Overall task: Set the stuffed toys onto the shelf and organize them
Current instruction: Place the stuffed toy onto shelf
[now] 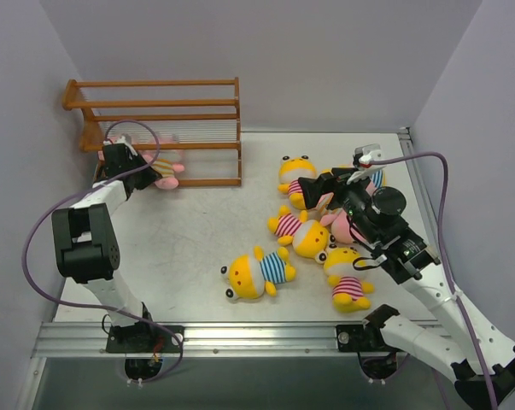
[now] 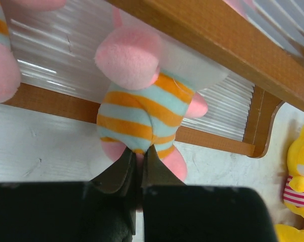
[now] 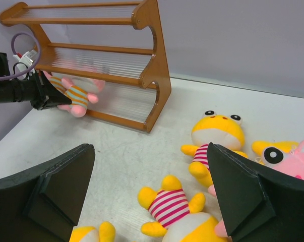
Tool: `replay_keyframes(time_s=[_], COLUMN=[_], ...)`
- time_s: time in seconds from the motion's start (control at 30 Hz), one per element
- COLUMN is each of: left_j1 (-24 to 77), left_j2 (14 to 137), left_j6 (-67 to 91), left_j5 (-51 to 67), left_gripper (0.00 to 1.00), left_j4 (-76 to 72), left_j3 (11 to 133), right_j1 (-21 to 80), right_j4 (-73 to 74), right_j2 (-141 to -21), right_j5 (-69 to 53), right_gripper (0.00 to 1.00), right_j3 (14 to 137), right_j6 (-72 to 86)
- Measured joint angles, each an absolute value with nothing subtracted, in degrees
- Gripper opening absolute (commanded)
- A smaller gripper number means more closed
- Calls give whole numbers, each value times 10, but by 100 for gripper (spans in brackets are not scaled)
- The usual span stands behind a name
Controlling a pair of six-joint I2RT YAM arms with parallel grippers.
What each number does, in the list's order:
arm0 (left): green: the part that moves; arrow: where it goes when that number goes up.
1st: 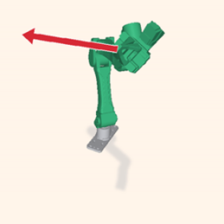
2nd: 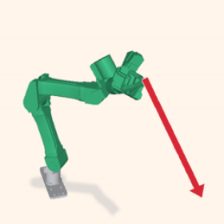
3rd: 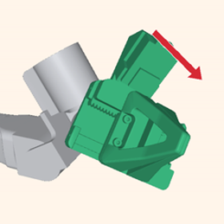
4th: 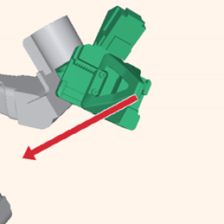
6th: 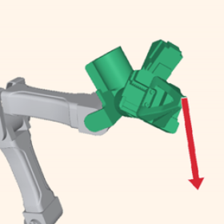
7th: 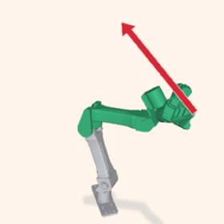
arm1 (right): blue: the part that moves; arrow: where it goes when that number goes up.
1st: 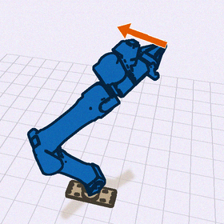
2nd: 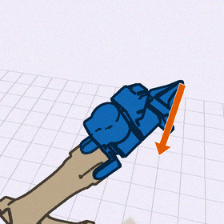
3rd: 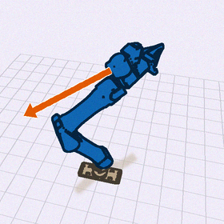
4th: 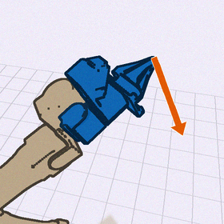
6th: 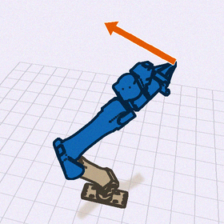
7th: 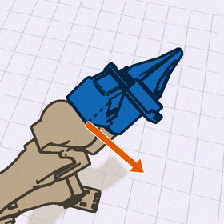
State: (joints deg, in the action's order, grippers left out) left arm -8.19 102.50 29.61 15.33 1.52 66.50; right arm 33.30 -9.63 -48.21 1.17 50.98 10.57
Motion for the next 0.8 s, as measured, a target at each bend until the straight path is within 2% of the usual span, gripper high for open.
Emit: replay_keyframes(time_s=[0.33,0.8], left_j1=[-92,-115], left_j2=[1051,1079], left_j6=[277,263], left_j5=[162,166], left_gripper=[4,9], left_j4=[-4,-4], left_j3=[680,711], right_j1=[333,333], right_j4=[-96,-96], right_j2=[-487,-498], right_j5=[11,10], right_gripper=[100,100], right_j3=[510,510], right_j6=[104,104])
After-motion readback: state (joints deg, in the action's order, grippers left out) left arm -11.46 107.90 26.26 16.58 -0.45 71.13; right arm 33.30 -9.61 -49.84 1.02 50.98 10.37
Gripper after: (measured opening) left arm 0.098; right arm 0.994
